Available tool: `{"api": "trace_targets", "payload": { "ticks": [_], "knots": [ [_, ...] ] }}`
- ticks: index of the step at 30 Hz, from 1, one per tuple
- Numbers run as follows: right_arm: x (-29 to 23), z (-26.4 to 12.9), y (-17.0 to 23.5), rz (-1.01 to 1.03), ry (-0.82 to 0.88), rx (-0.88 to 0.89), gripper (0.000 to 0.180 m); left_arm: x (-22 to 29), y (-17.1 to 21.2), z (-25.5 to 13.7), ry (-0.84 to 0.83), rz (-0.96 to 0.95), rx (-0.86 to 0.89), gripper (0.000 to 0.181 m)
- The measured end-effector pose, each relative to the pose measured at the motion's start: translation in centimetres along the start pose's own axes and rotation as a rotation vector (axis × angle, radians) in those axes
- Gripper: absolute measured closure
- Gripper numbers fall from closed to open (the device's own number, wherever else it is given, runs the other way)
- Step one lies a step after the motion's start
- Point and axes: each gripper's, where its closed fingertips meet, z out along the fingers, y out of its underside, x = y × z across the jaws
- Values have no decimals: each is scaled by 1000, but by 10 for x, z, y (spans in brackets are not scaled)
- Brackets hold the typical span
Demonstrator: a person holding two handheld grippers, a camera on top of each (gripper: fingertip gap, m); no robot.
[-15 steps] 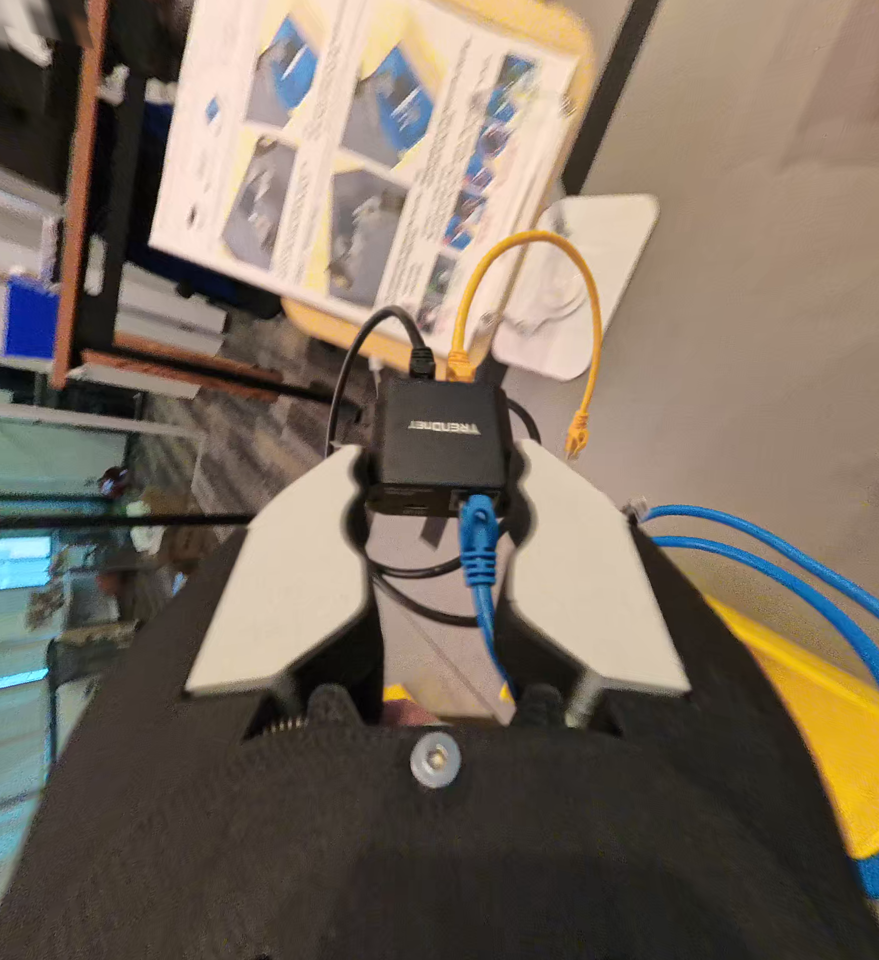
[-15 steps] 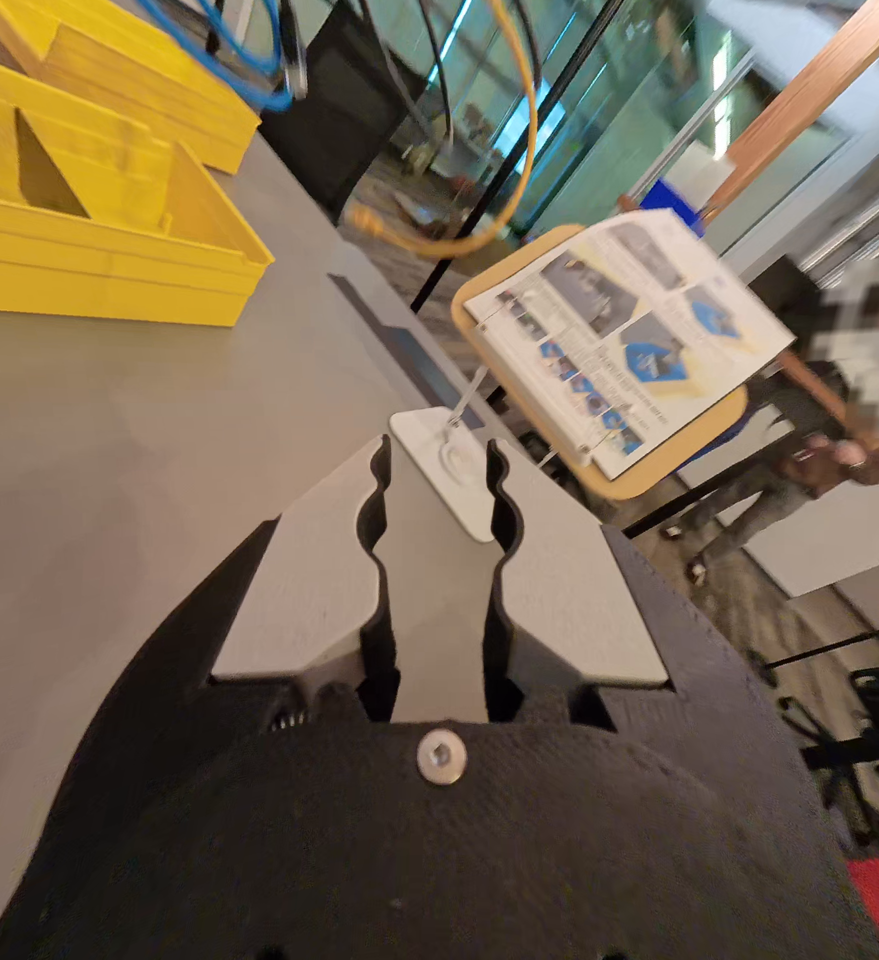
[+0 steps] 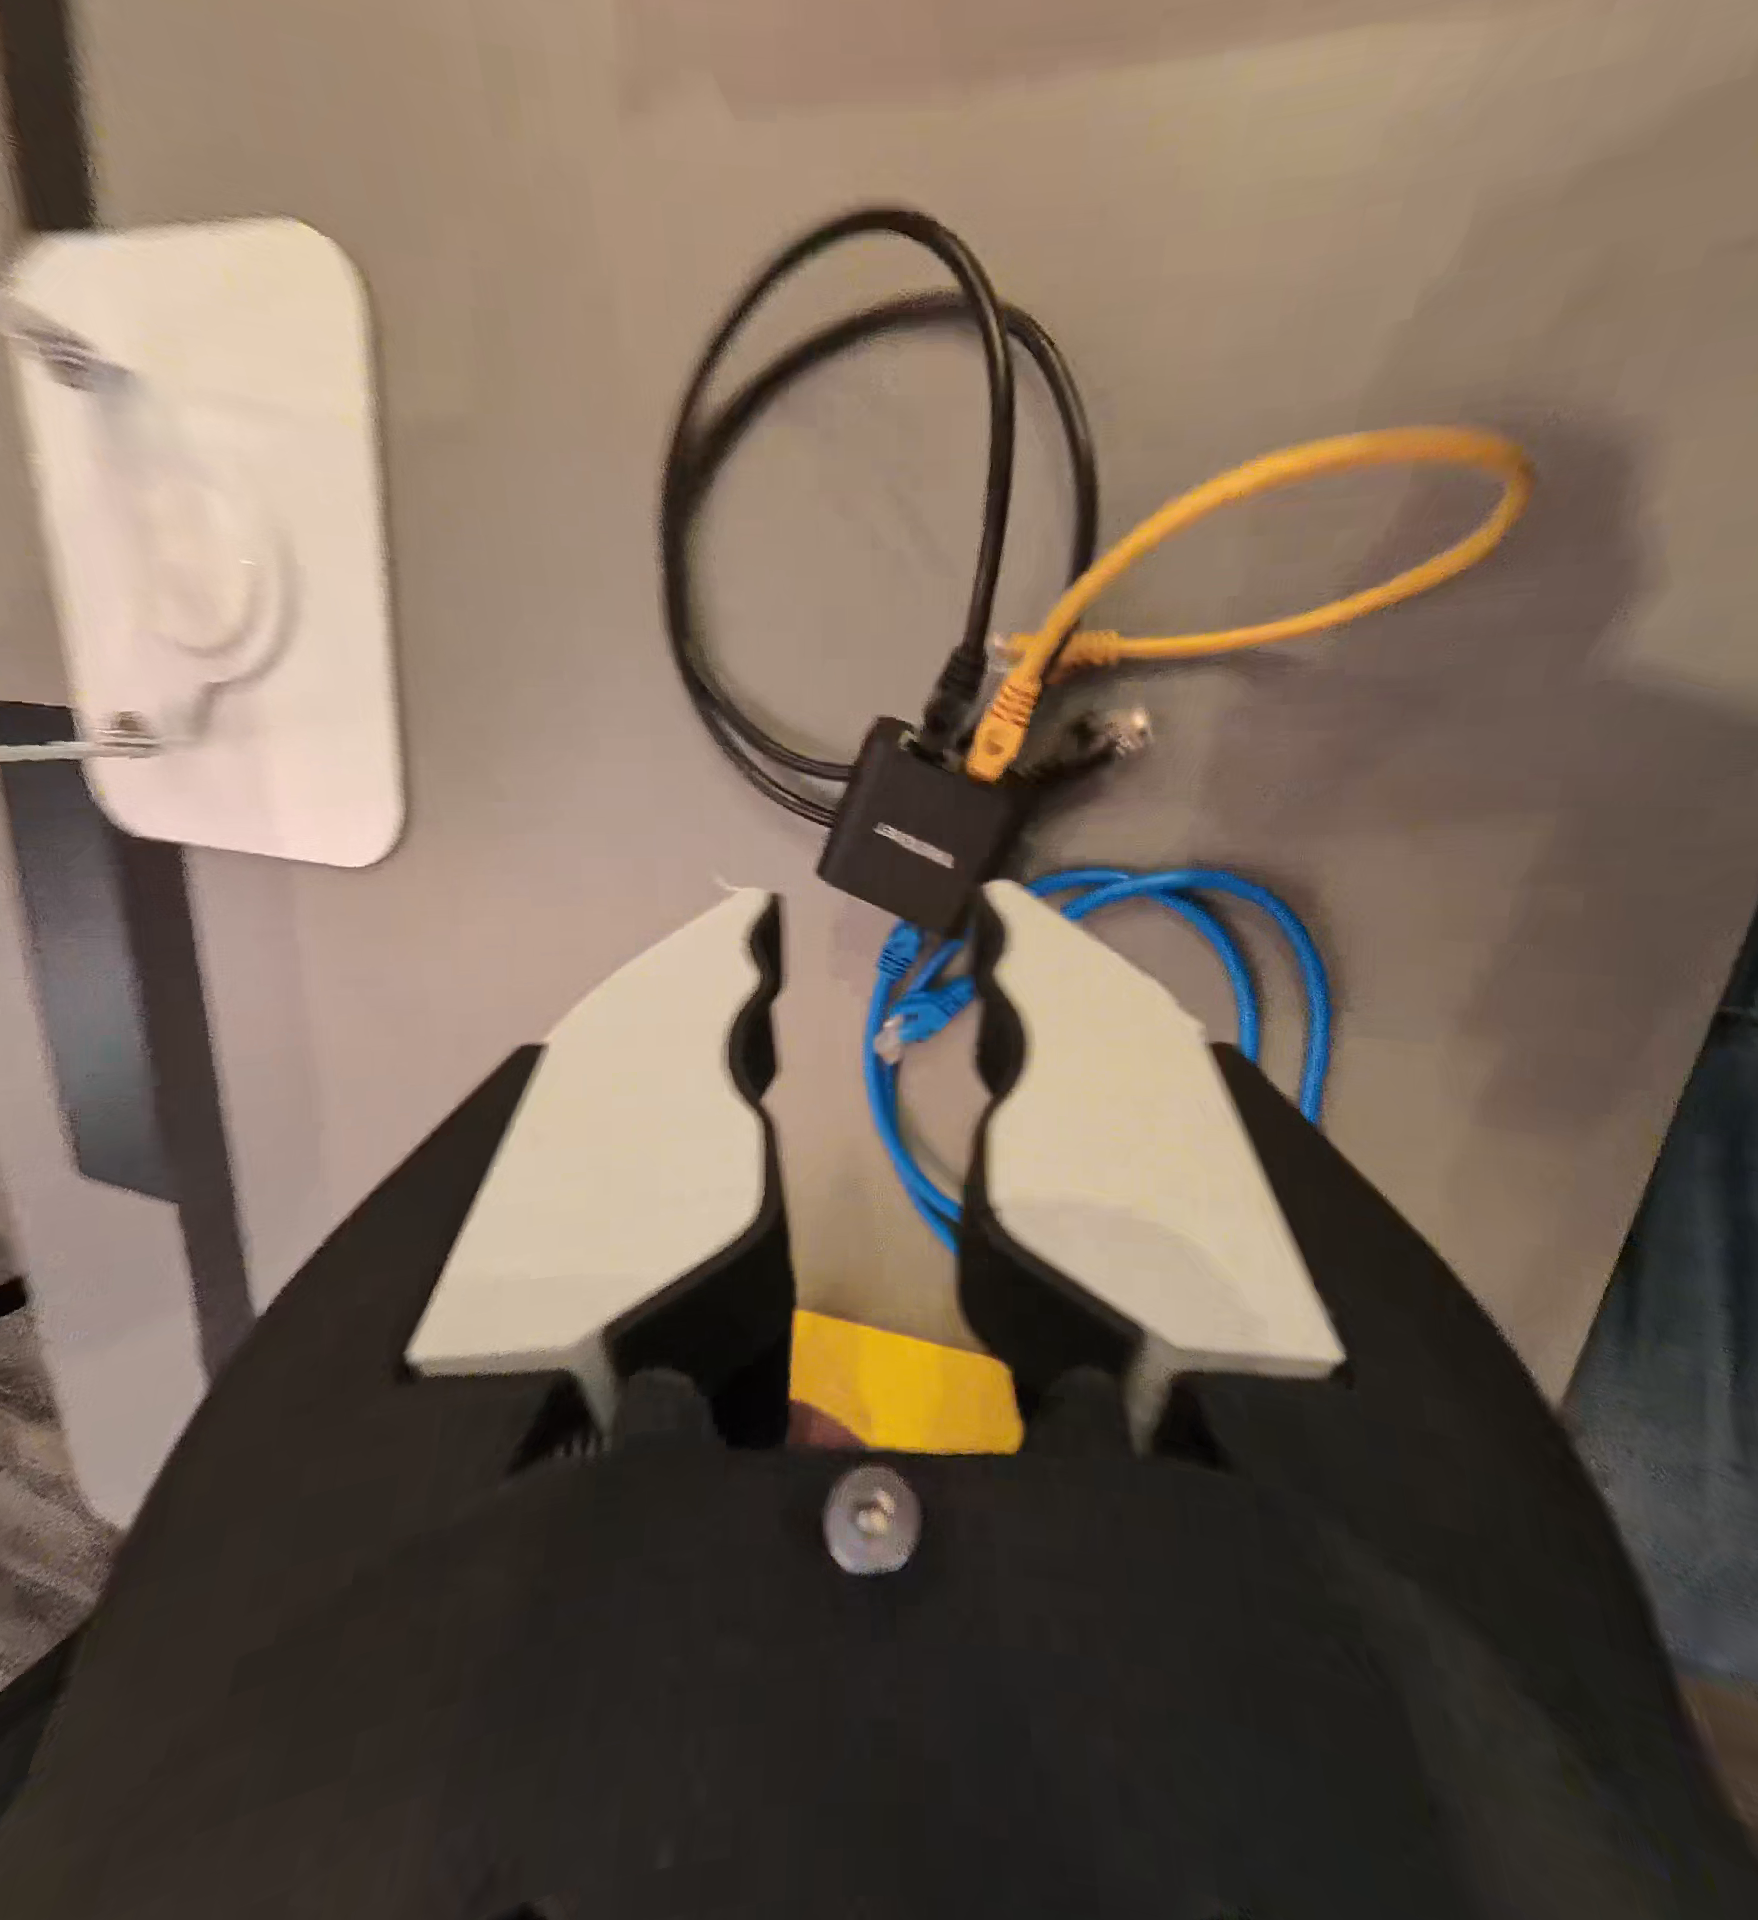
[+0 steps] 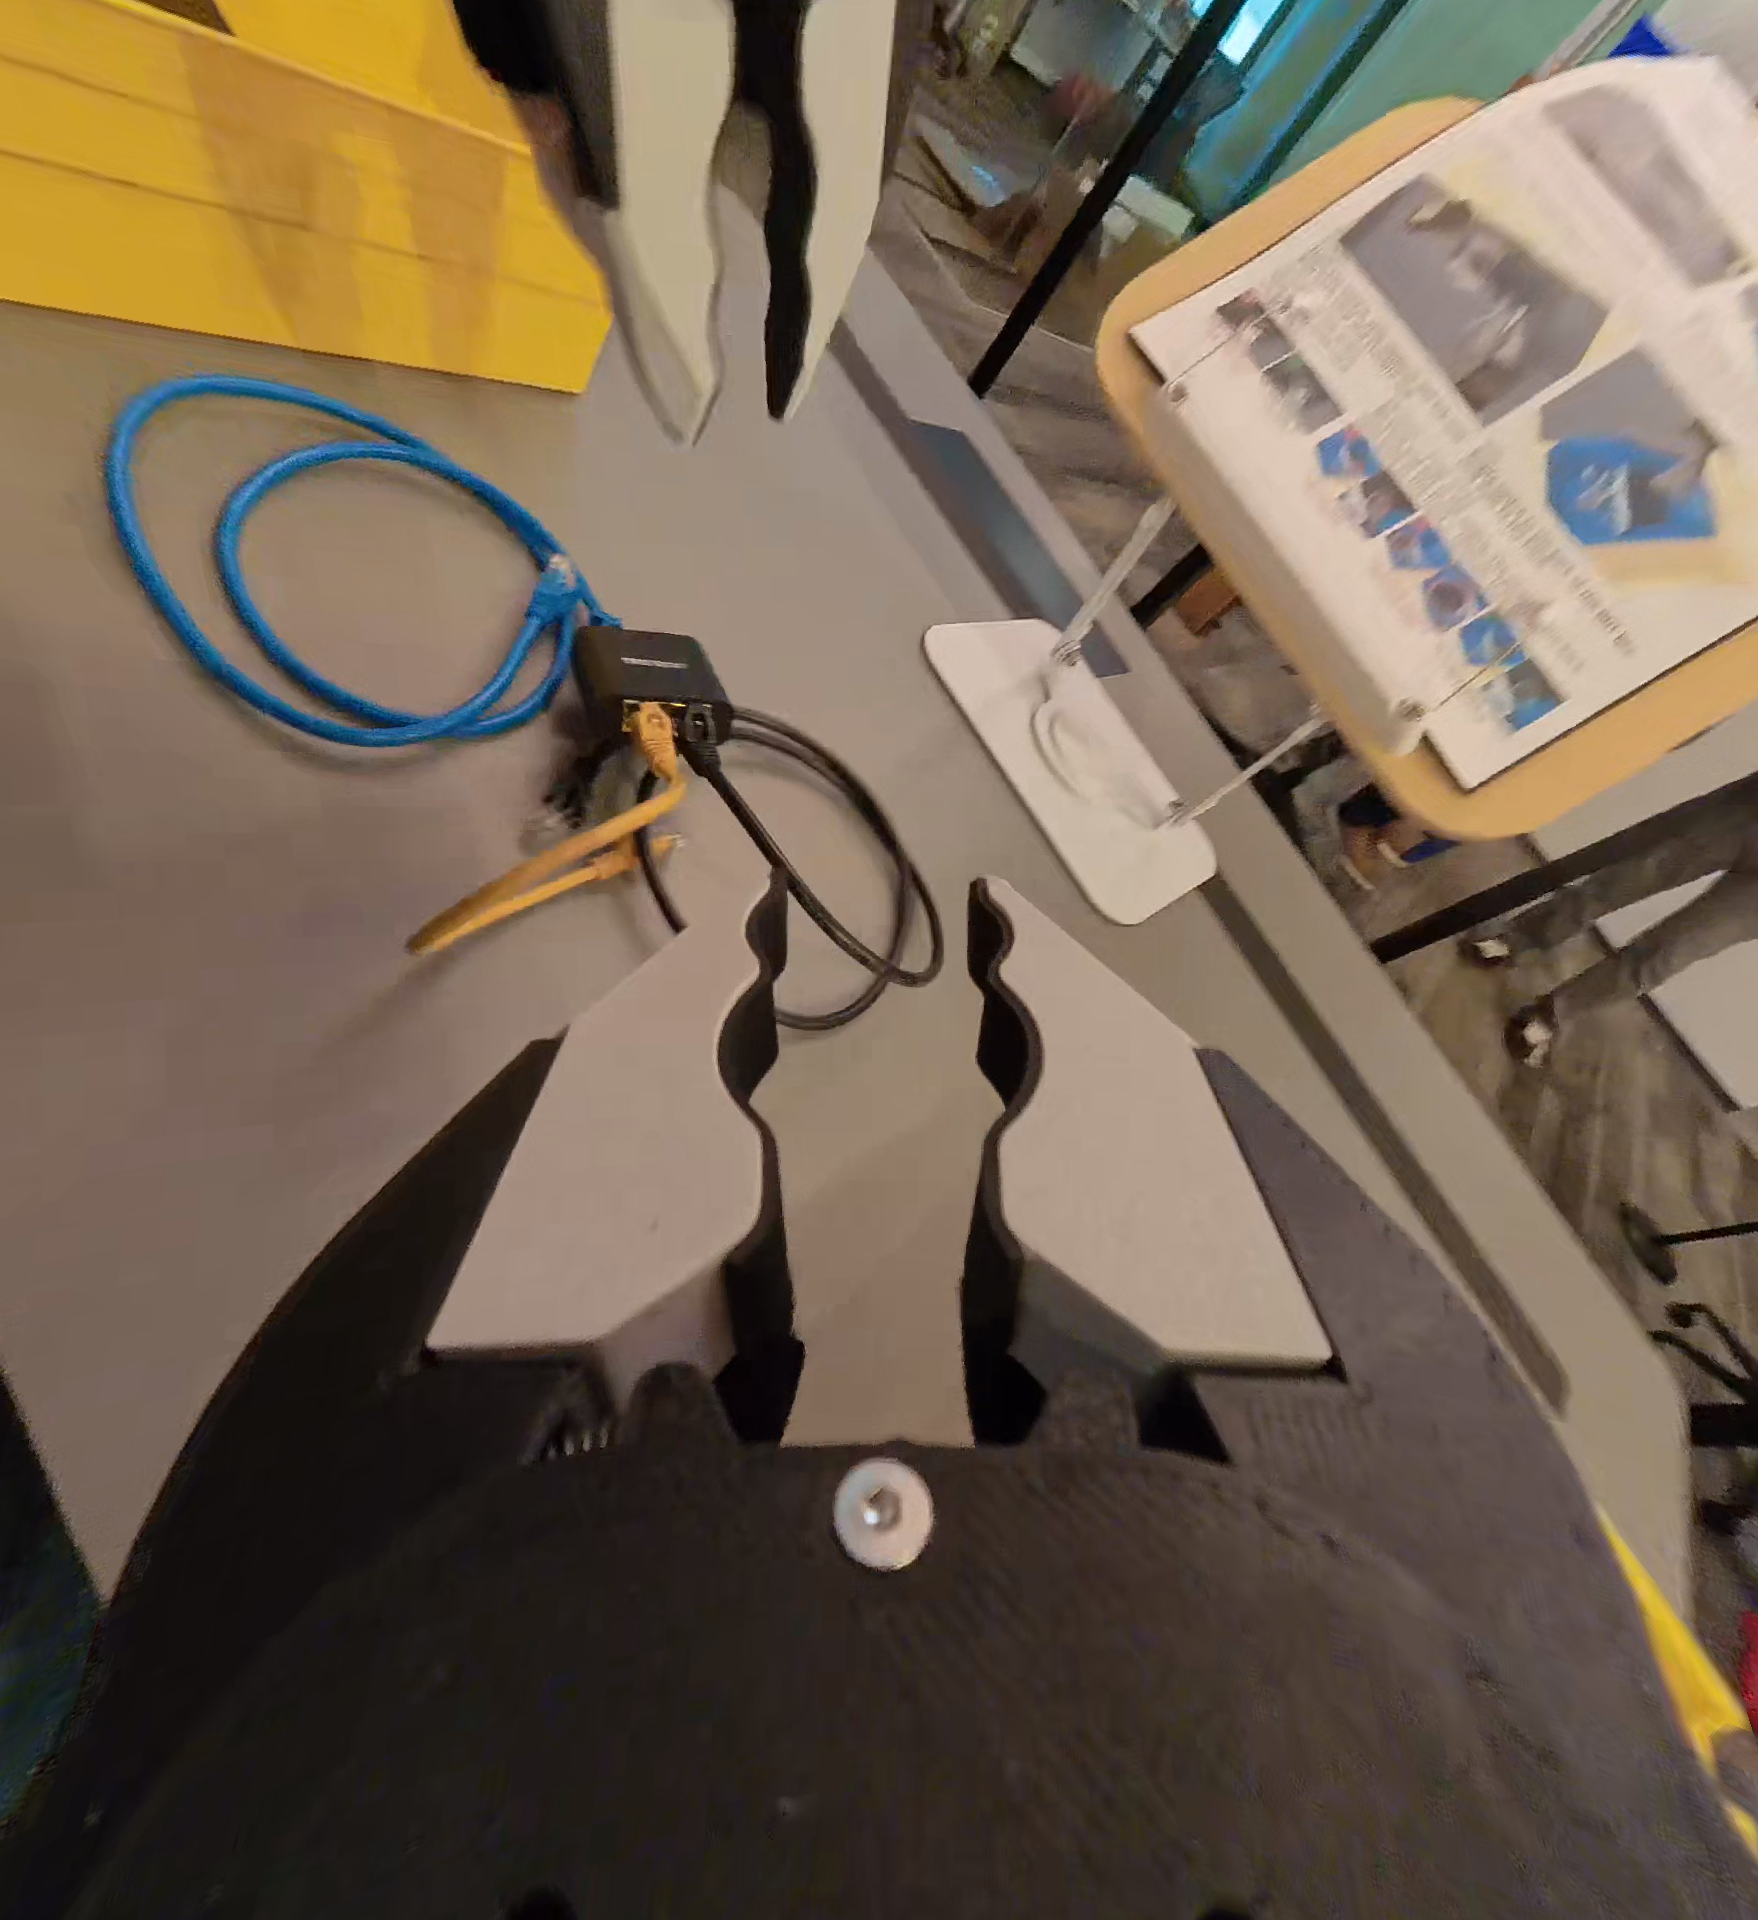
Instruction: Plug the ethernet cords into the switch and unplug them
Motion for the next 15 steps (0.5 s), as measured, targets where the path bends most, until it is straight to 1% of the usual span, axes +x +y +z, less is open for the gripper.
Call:
{"api": "trace_targets", "payload": {
  "ticks": [1, 2, 4, 6, 7, 8, 11, 13, 15],
  "knots": [
    [-5, 0, 4, 22, -21, 2, 146, 7, 6, 15, 17, 14, -35, 128],
    [-9, 1, 7, 39, -35, 1, 146, 10, 13, 29, 19, 36, -74, 114],
    [-17, 4, 9, 60, -59, 3, 144, 14, 28, 56, 57, 79, -152, 103],
    [-23, 9, 10, 85, -82, 4, 143, 5, 46, 79, 70, 87, -231, 91],
    [-26, 12, 10, 91, -91, 8, 142, 1, 54, 89, 88, 77, -268, 90],
    [-30, 14, 9, 96, -103, 15, 142, 1, 57, 97, 122, 73, -267, 90],
    [-38, 24, 10, 95, -133, 17, 143, 14, 54, 115, 226, 109, -231, 100],
    [-42, 31, 12, 76, -147, 13, 142, 21, 49, 118, 280, 104, -203, 113],
    [-46, 40, 12, 40, -152, 7, 142, 22, 48, 118, 300, 51, -201, 114]
  ]
}}
